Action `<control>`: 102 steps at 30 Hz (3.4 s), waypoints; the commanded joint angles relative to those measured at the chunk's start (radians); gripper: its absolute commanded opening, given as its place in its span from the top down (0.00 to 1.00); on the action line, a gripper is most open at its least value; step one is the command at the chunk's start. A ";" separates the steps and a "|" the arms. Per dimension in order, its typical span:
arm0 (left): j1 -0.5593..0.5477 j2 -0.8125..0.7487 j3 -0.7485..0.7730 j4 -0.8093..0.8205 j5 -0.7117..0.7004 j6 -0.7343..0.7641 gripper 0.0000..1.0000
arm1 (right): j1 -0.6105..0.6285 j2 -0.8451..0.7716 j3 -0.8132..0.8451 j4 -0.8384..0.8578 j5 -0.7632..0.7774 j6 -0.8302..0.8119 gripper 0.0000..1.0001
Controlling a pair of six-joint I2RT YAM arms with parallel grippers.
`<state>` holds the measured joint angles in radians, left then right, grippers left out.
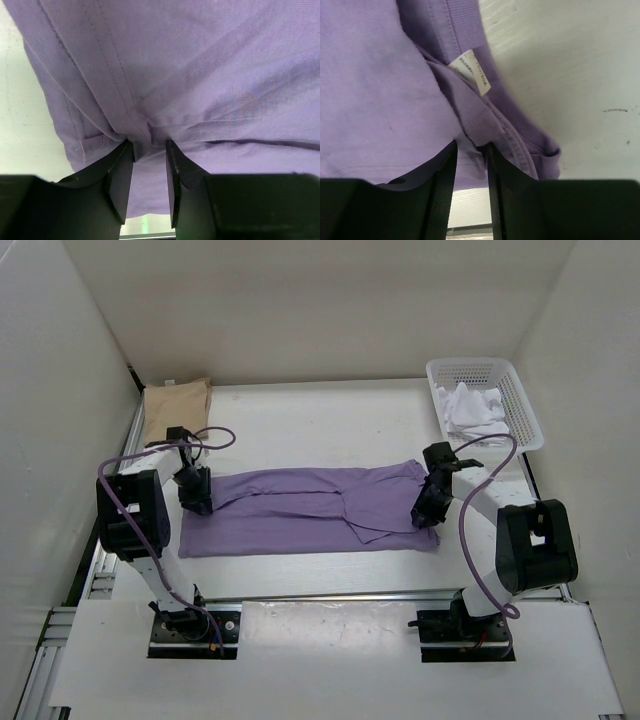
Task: Fold and stack the t-shirts
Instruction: Fold the other side of the tshirt into a rectangle
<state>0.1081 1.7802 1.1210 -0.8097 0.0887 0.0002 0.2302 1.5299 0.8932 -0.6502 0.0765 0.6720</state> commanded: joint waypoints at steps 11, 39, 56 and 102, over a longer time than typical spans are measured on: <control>-0.004 -0.015 0.019 0.015 -0.001 0.000 0.89 | 0.000 -0.050 -0.022 -0.012 -0.037 0.015 0.99; 0.047 0.007 0.229 -0.043 -0.130 0.000 0.89 | -0.132 -0.174 0.102 -0.151 -0.073 -0.072 0.99; 0.056 0.025 0.174 -0.025 -0.168 0.000 0.71 | -0.141 -0.071 0.016 -0.106 -0.018 -0.063 0.97; -1.050 0.332 0.626 0.041 0.157 0.000 0.46 | -0.150 -0.077 -0.027 0.018 -0.124 -0.063 0.66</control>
<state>-0.9432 2.1201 1.7485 -0.7784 0.2443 -0.0002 0.0845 1.4616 0.8722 -0.6544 -0.0299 0.6067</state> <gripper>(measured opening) 0.545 0.340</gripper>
